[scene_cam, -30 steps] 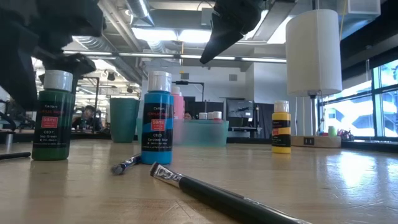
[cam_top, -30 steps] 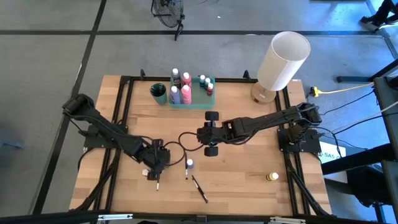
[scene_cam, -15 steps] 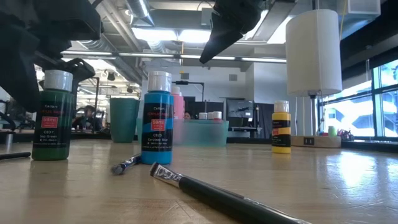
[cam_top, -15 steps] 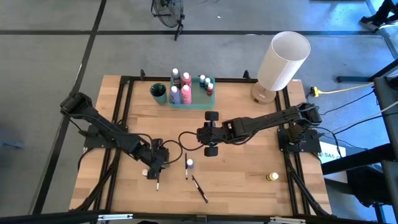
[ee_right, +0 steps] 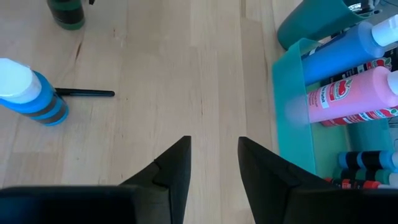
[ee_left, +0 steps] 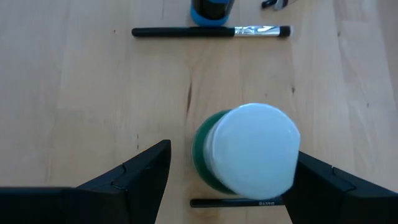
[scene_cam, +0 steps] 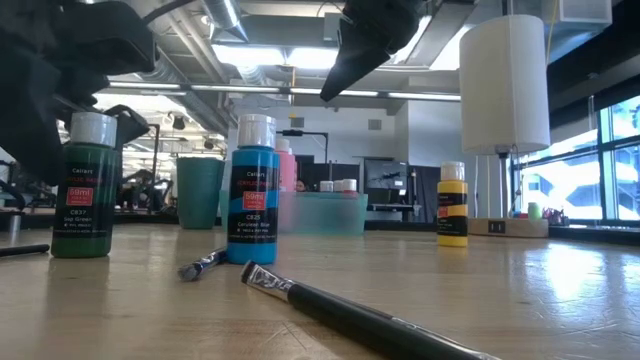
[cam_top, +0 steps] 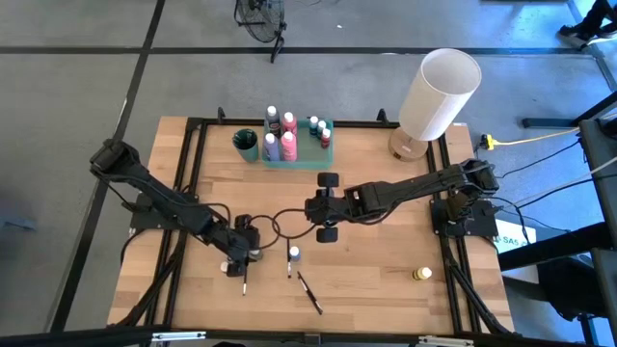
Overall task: Pick & Place Paint Supplies
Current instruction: Put the small green paint bottle into the green bin
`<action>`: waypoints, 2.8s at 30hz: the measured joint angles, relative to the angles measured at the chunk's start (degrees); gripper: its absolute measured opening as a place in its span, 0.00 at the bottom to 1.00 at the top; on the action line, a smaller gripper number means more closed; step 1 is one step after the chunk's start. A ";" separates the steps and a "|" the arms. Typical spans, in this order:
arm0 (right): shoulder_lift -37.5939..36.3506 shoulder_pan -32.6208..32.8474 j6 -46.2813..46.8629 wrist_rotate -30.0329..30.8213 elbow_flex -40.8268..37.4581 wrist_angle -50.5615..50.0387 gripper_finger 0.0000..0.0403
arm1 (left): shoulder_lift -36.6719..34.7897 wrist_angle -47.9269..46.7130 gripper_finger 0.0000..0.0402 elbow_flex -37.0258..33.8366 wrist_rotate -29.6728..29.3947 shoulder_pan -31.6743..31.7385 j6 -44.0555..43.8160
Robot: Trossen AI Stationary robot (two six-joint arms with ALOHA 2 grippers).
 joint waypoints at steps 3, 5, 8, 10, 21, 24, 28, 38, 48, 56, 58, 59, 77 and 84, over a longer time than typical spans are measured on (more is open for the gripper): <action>0.00 0.00 -0.26 0.00 0.00 0.18 0.33 | -0.20 1.71 0.66 -1.14 0.52 0.25 -0.35; 0.00 0.00 -0.38 0.00 0.00 0.53 0.33 | -0.20 2.10 0.66 -1.16 0.91 0.57 -0.37; 0.00 0.00 -0.40 -0.01 0.00 0.86 0.33 | -0.20 2.24 0.66 -1.16 1.04 0.68 0.43; 0.00 0.00 -0.40 -0.01 0.00 0.86 0.33 | -0.20 2.21 0.66 -1.16 1.04 0.68 0.49; 0.00 0.00 -0.40 -0.01 0.00 0.86 0.33 | -0.20 2.39 0.62 -1.16 1.06 0.61 0.55; 0.00 0.00 -0.40 0.00 0.00 0.86 0.33 | -0.20 2.39 0.58 -1.16 1.09 0.61 0.54; 0.00 0.00 -0.41 0.00 0.00 0.86 0.33 | -0.20 2.39 0.53 -1.16 1.17 0.62 0.52; 0.00 0.00 -0.43 -0.02 0.00 0.86 0.33 | -0.20 2.33 0.42 -1.14 1.61 0.63 -0.42; 0.00 -0.01 -0.43 -0.02 0.00 0.86 0.33 | -0.20 2.15 0.37 -1.09 1.58 0.61 -0.42; 0.00 -0.02 0.11 -1.27 0.00 0.89 0.33 | -2.11 0.60 0.37 -1.09 1.08 0.61 -0.02; 0.00 -0.04 0.51 -3.55 0.00 0.97 0.33 | -2.72 -0.21 0.37 -1.09 0.80 0.61 0.02; 0.00 -0.03 0.53 -4.94 0.00 1.08 0.33 | -3.04 -0.79 0.37 -1.09 0.61 0.61 0.26; 0.07 -0.02 -0.40 -14.17 0.00 8.79 0.33 | -3.67 -18.84 0.37 10.06 -9.02 0.61 8.91; 0.07 0.00 -0.49 -14.29 0.00 10.41 0.33 | -3.67 -20.67 0.37 13.19 -14.12 0.65 13.38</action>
